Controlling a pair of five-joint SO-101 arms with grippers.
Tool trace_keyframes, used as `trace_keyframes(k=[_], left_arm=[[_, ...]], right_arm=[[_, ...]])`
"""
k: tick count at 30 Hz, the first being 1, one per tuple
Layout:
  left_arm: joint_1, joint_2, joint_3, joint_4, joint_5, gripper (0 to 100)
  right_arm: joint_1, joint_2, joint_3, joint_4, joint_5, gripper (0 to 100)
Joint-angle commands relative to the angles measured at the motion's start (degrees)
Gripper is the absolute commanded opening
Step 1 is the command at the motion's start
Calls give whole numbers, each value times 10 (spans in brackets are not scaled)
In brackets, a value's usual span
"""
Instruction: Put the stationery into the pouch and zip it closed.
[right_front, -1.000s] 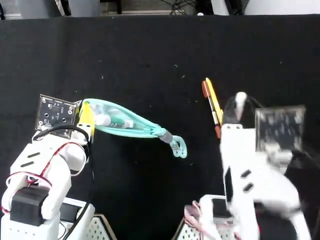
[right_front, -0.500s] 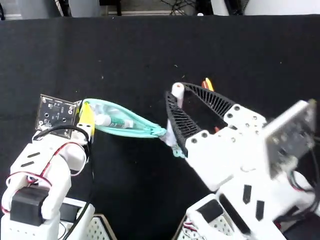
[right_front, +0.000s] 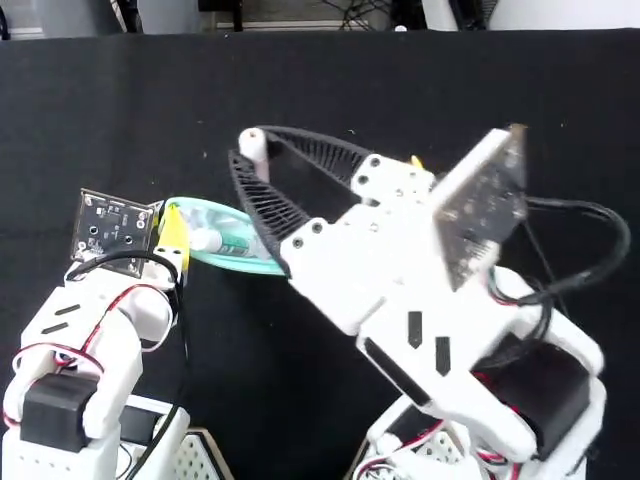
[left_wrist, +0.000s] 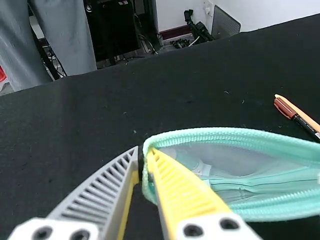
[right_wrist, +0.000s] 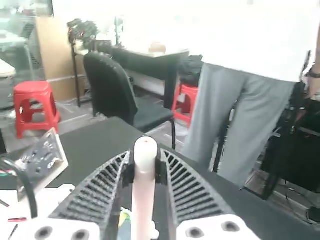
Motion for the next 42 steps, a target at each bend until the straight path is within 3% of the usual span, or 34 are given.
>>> trace_keyframes(k=[1, 11, 19, 27, 35, 42], left_arm=[[6, 20, 101, 9, -1, 33], [6, 20, 88, 15, -1, 32], [6, 20, 13, 88, 3, 30], [2, 22, -25, 91, -1, 30], [1, 156, -86, 112, -2, 30], [6, 233, -99, 107, 2, 30]], right_arm=[[-11, 26, -15, -22, -4, 13], [-8, 88, -10, -46, 2, 12], [49, 82, 106, -112, 69, 12], [67, -19, 298, -199, 153, 12], [41, -192, 424, -196, 157, 12], [39, -212, 502, -200, 157, 13]])
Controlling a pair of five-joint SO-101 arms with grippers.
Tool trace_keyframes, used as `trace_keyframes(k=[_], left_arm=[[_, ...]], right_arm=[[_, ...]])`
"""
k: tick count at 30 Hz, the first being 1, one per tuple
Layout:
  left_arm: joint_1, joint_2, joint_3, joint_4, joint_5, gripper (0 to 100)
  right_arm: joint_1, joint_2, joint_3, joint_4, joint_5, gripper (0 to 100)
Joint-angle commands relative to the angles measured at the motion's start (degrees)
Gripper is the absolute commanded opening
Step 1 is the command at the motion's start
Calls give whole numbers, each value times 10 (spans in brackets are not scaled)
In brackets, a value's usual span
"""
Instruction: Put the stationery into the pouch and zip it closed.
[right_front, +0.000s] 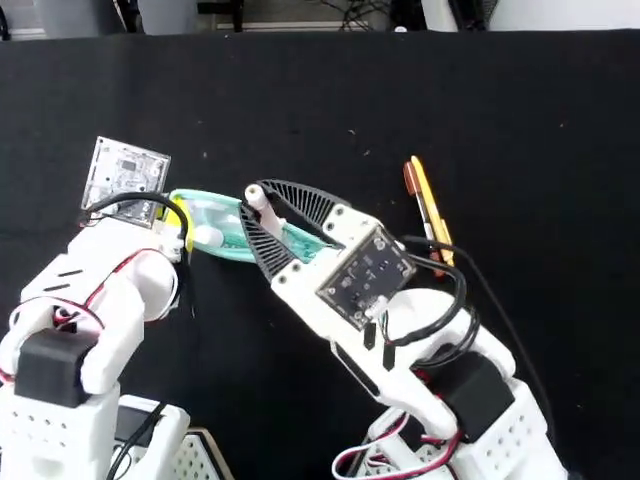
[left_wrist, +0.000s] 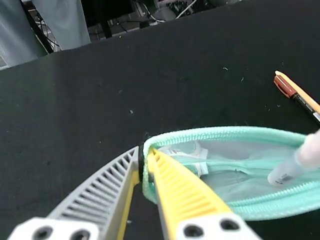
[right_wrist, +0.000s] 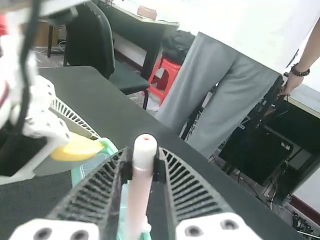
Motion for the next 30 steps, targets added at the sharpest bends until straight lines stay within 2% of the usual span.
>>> trace_keyframes(k=[1, 5, 9, 14, 19, 23, 28, 30], left_arm=[[3, 68, 35, 34, 2, 30], [3, 38, 48, 33, 1, 30], [3, 28, 55, 33, 2, 30], [3, 28, 55, 33, 2, 30], [3, 28, 55, 33, 2, 30], [3, 28, 55, 33, 2, 30], [3, 28, 57, 33, 1, 30], [3, 28, 62, 33, 1, 30]], right_arm=[[-1, 0, 34, -1, 6, 13], [-1, 0, 36, -1, 6, 19], [-4, 0, 31, 3, 6, 77], [-3, 0, 7, 12, 5, 84], [-4, 0, -46, 91, 2, 217], [-4, 0, -95, 143, 2, 218], [0, 0, -150, 162, 2, 219], [25, 0, -181, 163, 2, 219]])
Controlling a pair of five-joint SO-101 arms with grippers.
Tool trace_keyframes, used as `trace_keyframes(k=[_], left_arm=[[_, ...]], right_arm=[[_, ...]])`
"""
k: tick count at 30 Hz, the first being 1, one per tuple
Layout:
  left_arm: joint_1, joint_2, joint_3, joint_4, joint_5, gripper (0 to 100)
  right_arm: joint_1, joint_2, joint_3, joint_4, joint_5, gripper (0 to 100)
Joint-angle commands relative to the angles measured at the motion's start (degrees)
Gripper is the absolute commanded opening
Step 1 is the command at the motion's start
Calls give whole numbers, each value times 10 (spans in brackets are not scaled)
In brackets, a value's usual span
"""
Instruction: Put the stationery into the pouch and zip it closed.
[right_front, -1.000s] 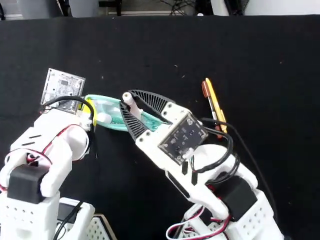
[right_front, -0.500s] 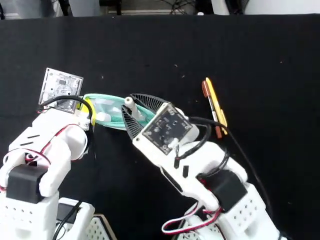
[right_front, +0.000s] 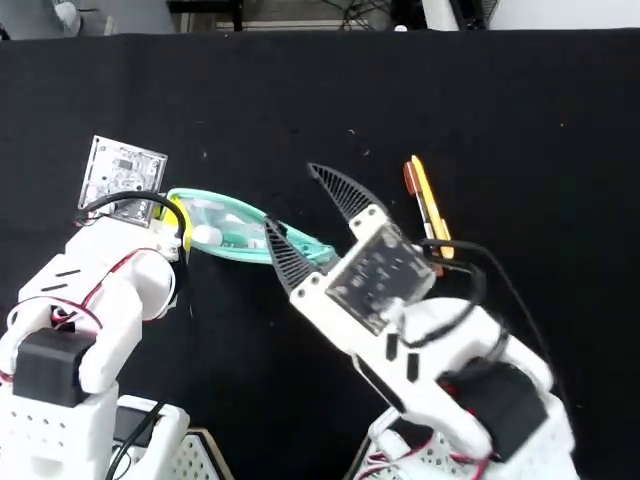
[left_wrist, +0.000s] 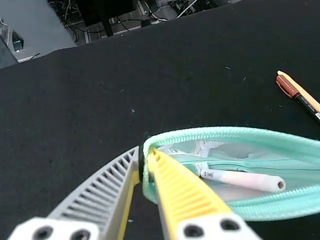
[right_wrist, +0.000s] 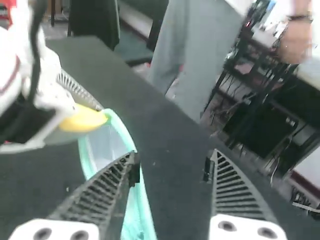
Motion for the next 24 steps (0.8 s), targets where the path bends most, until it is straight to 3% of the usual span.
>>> trace_keyframes(k=[1, 6, 9, 11, 17, 24], left_arm=[[6, 28, 64, 33, 1, 30], [6, 24, 84, 11, -1, 30], [6, 23, 87, 10, -1, 30], [6, 22, 85, 13, -1, 30], [6, 22, 88, 12, -1, 30], [6, 22, 88, 12, -1, 30]], right_arm=[[49, -6, -73, 2, 1, 219], [249, -6, -135, -9, -22, 138], [389, 17, -116, -10, -50, 43], [444, 59, -76, -8, -52, 44], [505, 276, 25, -43, -51, 166], [510, 560, 4, -152, -30, 168]])
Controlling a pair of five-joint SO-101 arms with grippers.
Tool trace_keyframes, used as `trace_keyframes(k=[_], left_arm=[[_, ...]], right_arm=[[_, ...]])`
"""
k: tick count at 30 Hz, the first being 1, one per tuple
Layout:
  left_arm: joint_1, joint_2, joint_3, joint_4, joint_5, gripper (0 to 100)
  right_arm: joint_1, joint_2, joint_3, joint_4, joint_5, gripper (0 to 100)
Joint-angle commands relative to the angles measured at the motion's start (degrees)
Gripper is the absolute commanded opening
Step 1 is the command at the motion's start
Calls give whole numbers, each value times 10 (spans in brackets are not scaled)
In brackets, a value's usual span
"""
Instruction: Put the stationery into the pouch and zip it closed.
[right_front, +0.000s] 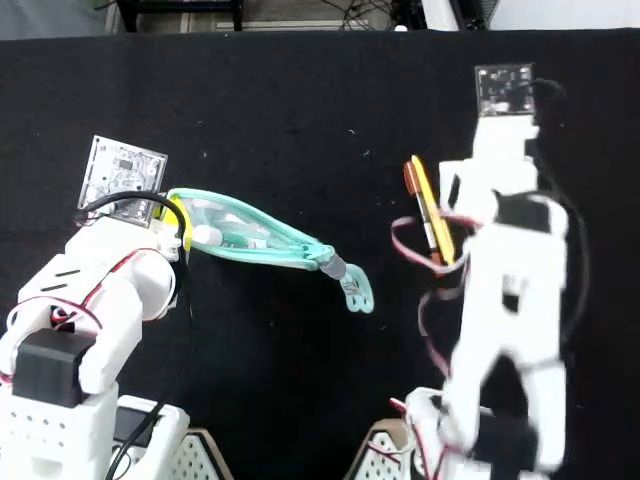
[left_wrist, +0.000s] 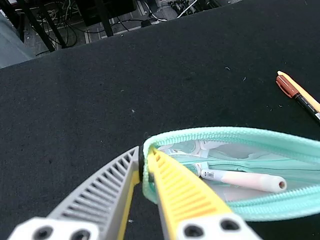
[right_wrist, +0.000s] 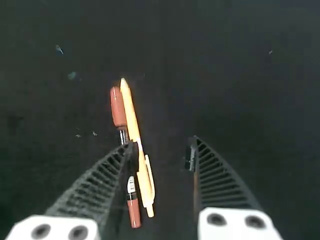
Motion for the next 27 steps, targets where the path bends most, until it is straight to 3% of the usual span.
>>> trace_keyframes(k=[1, 5, 16, 27], left_arm=[[6, 24, 88, 13, -1, 30], [6, 24, 89, 13, -1, 30], [6, 27, 89, 12, -1, 30], [6, 29, 124, -23, -2, 30]], right_arm=[[-14, 137, -37, -32, 33, 165], [-55, 259, -109, -34, 91, 123], [-67, 487, -334, -30, 98, 118], [-126, 509, -355, 57, 159, 117]])
